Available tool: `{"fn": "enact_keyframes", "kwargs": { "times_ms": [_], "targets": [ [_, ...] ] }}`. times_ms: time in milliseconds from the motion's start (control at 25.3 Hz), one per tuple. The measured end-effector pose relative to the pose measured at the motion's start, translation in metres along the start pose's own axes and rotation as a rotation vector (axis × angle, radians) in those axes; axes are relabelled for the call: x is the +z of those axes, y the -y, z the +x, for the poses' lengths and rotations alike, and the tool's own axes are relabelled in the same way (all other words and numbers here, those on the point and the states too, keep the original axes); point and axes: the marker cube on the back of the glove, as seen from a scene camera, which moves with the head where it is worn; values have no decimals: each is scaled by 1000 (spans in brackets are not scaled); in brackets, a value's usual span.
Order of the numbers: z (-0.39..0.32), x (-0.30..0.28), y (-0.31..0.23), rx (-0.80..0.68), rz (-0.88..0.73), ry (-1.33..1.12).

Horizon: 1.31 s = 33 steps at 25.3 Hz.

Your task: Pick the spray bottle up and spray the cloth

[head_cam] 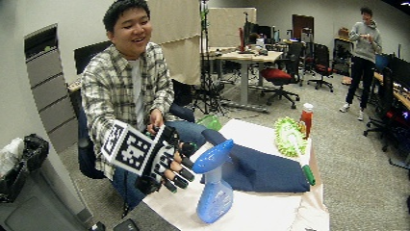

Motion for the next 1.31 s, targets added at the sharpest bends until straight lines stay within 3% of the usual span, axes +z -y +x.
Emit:
{"fn": "enact_keyframes", "kwargs": {
  "times_ms": [198, 713, 1307],
  "targets": [
    [18, -2, 20, -1, -22, 159],
    [40, 17, 68, -193, -153, 420],
    [24, 25, 101, -180, -183, 706]
  ]
}}
